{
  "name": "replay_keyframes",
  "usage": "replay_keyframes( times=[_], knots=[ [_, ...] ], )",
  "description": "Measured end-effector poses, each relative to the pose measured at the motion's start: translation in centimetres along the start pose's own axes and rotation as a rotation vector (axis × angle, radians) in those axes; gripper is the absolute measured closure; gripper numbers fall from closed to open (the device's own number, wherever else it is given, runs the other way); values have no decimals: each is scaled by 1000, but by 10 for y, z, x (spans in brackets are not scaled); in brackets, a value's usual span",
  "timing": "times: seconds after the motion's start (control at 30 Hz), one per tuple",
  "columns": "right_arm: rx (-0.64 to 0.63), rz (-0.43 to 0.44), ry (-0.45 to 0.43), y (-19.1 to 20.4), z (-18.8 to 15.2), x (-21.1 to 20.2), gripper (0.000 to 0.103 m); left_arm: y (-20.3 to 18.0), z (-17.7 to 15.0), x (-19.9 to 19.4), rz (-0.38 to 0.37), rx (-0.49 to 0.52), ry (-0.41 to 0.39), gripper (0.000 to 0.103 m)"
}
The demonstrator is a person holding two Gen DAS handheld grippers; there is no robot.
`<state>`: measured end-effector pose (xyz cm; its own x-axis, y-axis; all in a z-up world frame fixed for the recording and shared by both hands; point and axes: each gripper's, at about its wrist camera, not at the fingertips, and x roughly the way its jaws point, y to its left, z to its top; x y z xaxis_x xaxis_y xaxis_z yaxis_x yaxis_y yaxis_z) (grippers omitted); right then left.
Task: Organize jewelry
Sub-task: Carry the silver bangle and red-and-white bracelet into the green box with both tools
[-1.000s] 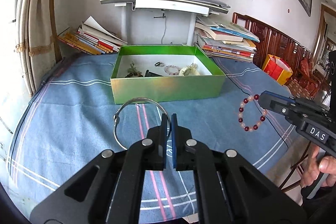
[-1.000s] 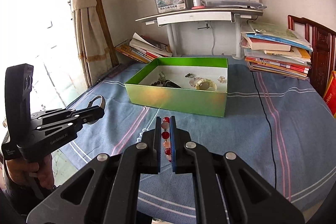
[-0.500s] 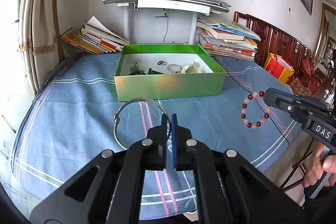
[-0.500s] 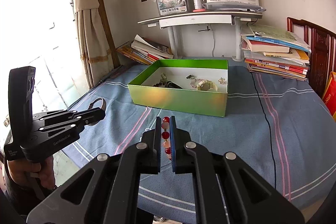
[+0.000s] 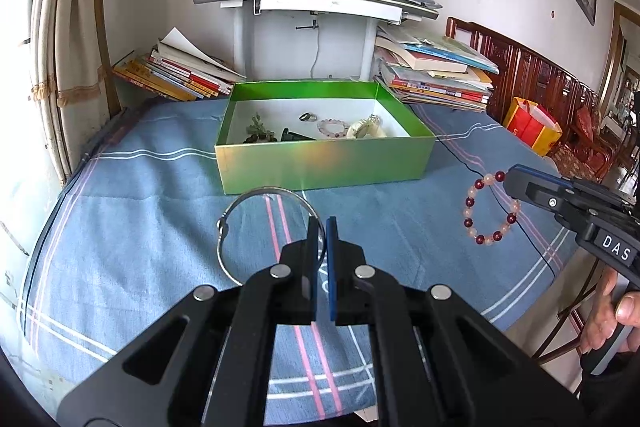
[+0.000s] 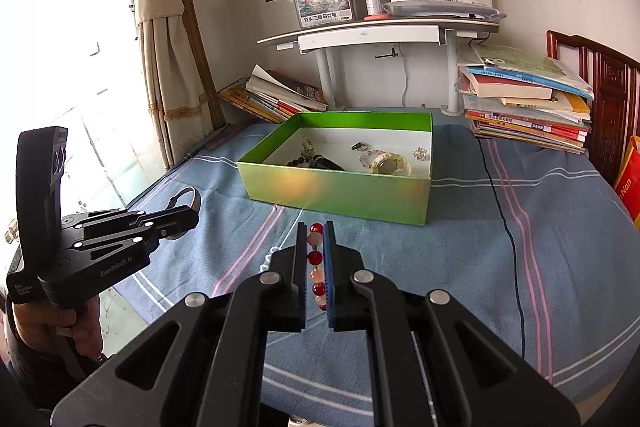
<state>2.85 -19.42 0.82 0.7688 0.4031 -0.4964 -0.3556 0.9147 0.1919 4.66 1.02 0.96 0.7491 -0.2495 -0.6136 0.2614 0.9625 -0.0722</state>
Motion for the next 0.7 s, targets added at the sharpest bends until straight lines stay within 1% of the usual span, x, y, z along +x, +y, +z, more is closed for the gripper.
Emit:
replay_keyframes(
  times=[0.17, 0.27, 0.37, 0.47, 0.57, 0.63, 0.7],
  knots=[
    [-7, -11, -9, -10, 20, 17, 95, 9, 25, 19, 13, 6, -1, 99],
    [-16, -8, -16, -16, 39, 35, 95, 15, 52, 39, 18, 15, 2, 99],
    [-19, 0, -28, -22, 62, 56, 96, 21, 84, 64, 32, 22, 9, 99],
    [-19, -6, -32, -34, 88, 85, 95, 29, 120, 99, 50, 32, 18, 99],
    [4, -16, -24, -52, 109, 118, 95, 36, 146, 135, 64, 38, 49, 99],
    [25, -12, -25, -65, 122, 141, 95, 41, 157, 156, 82, 42, 67, 99],
    [44, -29, -44, -76, 133, 160, 95, 47, 167, 178, 104, 37, 85, 97]
  ],
)
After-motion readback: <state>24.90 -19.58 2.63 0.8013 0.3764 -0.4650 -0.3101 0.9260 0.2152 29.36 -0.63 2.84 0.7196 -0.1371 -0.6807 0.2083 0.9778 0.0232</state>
